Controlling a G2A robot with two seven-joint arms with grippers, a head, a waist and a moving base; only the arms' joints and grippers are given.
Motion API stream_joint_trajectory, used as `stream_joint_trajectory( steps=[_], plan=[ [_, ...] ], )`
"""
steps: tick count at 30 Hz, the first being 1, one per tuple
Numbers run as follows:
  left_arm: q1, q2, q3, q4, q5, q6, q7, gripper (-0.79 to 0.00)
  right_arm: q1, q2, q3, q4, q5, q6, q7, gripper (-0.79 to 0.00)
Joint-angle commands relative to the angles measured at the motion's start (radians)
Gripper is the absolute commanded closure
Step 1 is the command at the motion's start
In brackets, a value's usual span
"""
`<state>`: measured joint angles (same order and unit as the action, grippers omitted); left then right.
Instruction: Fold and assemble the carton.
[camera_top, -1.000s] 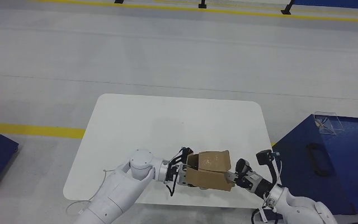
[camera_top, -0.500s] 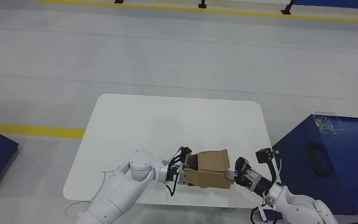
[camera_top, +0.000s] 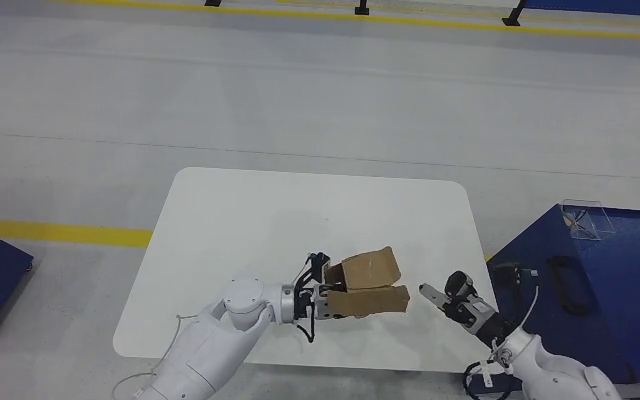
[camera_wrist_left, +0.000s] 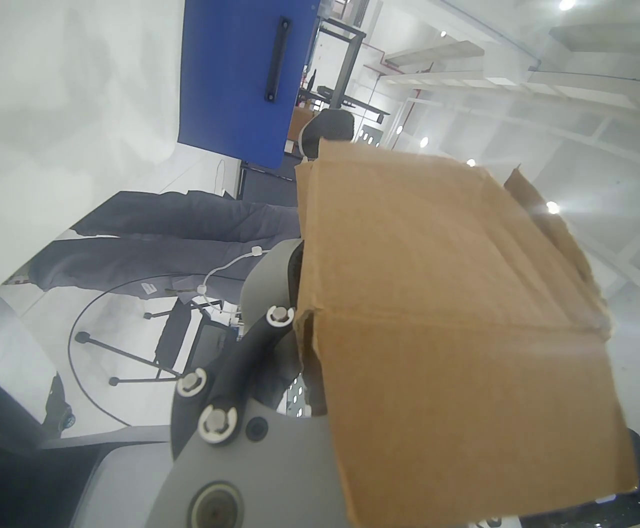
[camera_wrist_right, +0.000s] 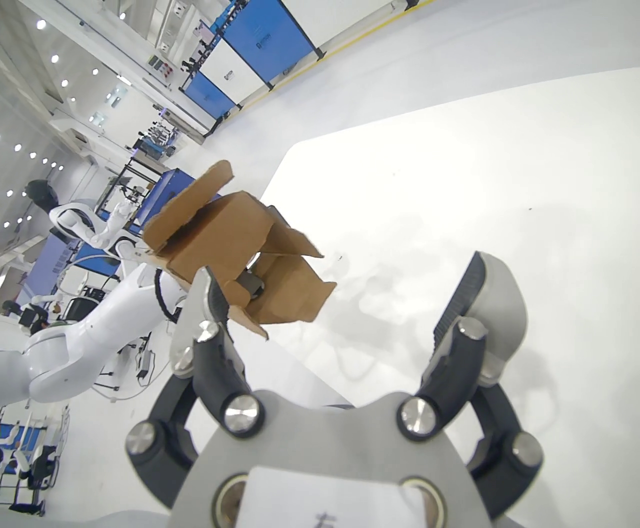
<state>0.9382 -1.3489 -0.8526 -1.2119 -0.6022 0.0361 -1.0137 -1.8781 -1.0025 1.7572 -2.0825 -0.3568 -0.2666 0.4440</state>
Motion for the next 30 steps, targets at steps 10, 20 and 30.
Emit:
stream_joint_trajectory(
  steps=[10,20,30],
  plan=[
    [0.017,-0.001,-0.002,-0.012,0.007,-0.019,0.006,0.0,0.061,-0.002,-0.09,0.037,-0.059,0.033,0.08,-0.785],
    [0.02,-0.005,0.003,-0.013,0.012,-0.022,0.007,0.0,0.113,-0.009,-0.167,0.049,-0.139,0.073,0.037,-0.785],
    [0.035,-0.004,-0.031,0.0,-0.027,-0.021,0.05,0.0,-0.039,-0.008,-0.034,-0.016,-0.094,0.001,-0.005,-0.785]
  ],
)
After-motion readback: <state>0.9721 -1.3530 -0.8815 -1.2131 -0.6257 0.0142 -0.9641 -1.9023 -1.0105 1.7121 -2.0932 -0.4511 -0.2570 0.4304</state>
